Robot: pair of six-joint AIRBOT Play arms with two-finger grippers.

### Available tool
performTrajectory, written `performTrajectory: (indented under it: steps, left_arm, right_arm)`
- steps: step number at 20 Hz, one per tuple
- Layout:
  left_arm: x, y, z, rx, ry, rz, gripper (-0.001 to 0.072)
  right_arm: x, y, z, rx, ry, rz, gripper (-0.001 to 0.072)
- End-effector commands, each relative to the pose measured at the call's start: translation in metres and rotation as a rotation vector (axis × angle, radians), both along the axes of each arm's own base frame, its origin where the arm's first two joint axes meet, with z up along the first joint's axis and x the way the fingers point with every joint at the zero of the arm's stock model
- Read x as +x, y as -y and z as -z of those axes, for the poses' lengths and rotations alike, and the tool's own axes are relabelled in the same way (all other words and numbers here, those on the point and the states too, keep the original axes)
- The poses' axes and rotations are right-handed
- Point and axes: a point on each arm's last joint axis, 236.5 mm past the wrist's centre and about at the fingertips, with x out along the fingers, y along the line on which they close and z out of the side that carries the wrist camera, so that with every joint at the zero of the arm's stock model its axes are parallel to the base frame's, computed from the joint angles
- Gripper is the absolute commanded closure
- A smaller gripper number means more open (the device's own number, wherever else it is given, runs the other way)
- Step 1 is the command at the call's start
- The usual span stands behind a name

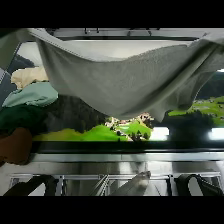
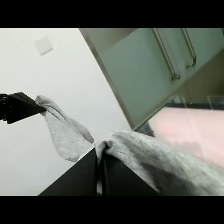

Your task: Fold the shirts.

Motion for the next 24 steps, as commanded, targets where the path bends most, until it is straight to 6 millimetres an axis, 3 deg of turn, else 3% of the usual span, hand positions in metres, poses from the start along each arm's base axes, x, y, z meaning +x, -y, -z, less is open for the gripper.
performTrajectory:
  steps: [1, 3, 6, 10, 13, 14, 15, 16, 17, 19, 20, 22, 24]
  left_arm:
    - [-0.014, -0.016, -0.002, 0.04, 0.064, -0.037, 0.0687]
    - [0.006, -0.022, 0.037, 0.047, -0.038, -0.041, 0.0687]
    - [0.052, -0.028, 0.116, 0.05, -0.24, -0.025, 0.0687]
    - [0.131, -0.024, 0.223, 0.045, -0.402, -0.01, 0.0687]
    - [0.194, -0.012, 0.289, 0.041, -0.468, -0.009, 0.0687]
    - [0.209, -0.007, 0.308, 0.034, -0.502, -0.007, 0.0684]
    - [0.221, -0.003, 0.321, 0.033, -0.522, -0.002, 0.0496]
    - [0.232, -0.003, 0.33, 0.033, -0.526, 0.001, 0.0262]
    - [0.238, -0.005, 0.334, 0.032, -0.536, -0.002, -0.0002]
    - [0.233, -0.02, 0.335, 0.015, -0.617, -0.021, -0.0002]
    - [0.223, -0.033, 0.335, 0.014, -0.683, -0.034, -0.0001]
    - [0.191, -0.066, 0.349, 0.044, -0.869, -0.091, 0.0]
    - [0.148, -0.08, 0.371, 0.042, -1.067, -0.083, 0.0]
  right_arm:
    - [-0.003, 0.008, -0.01, -0.091, 0.089, 0.175, 0.069]
    - [0.026, 0.025, 0.02, -0.171, 0.007, 0.239, 0.0691]
    - [0.078, 0.038, 0.076, -0.202, -0.165, 0.221, 0.0691]
    - [0.176, 0.036, 0.19, -0.255, -0.378, 0.19, 0.069]
    - [0.243, 0.054, 0.285, -0.264, -0.541, 0.299, 0.0689]
    - [0.254, 0.059, 0.308, -0.263, -0.588, 0.297, 0.0647]
    - [0.26, 0.065, 0.321, -0.26, -0.615, 0.297, 0.044]
    - [0.264, 0.076, 0.325, -0.253, -0.626, 0.31, 0.0253]
    - [0.265, 0.09, 0.322, -0.246, -0.624, 0.335, 0.0201]
    - [0.251, 0.118, 0.317, -0.28, -0.626, 0.342, 0.0201]
    - [0.233, 0.133, 0.323, -0.317, -0.681, 0.328, 0.0202]
    - [0.188, 0.164, 0.357, -0.401, -0.883, 0.31, 0.0203]
    - [0.141, 0.181, 0.397, -0.446, -1.086, 0.28, 0.0207]
